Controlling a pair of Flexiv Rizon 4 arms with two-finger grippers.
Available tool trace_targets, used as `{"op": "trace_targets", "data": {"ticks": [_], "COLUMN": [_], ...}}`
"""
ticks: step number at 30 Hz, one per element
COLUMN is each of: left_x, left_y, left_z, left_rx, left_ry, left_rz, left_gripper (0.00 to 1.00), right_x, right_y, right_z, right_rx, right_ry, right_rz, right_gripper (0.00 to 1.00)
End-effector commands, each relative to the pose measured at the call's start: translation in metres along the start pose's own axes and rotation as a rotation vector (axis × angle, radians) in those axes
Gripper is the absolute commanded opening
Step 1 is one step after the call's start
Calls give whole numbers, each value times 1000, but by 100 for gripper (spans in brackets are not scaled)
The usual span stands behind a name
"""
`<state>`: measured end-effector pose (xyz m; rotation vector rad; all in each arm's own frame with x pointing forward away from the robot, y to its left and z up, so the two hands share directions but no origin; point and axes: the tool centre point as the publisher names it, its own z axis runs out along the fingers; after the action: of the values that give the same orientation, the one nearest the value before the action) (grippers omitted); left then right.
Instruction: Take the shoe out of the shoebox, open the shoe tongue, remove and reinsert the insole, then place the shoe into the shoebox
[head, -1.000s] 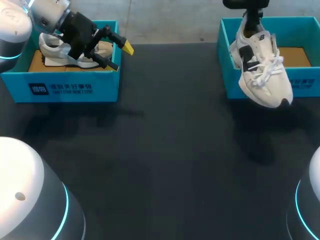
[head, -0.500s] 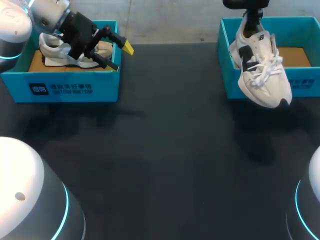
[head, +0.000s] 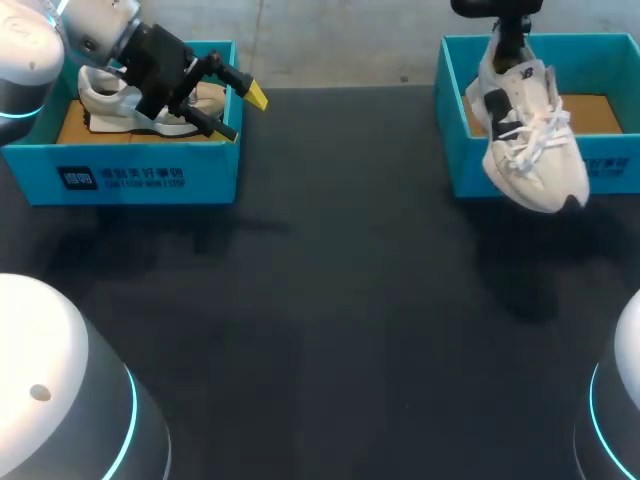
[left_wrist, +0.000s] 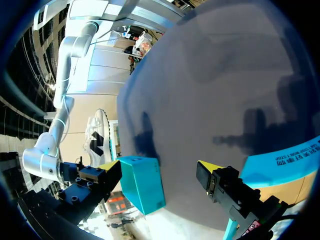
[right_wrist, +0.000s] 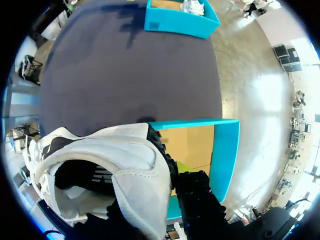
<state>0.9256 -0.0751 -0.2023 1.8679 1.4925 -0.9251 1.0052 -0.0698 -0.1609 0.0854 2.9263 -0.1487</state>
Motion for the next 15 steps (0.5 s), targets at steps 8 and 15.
{"op": "trace_targets", "data": {"ticks": [8, 15], "left_x": [0, 0], "left_y": [-1, -1], "left_z": [0, 0], "left_rx": [-1, -1], "left_ry": [2, 2], "left_rz": [1, 1], "left_gripper": [100, 100], "right_x": [-35, -41], "right_y": [-57, -107], "right_z": [9, 21], "right_rx": [22, 70], "right_ry": [18, 46], "right_rz": [5, 31], "right_gripper": [0, 0]}}
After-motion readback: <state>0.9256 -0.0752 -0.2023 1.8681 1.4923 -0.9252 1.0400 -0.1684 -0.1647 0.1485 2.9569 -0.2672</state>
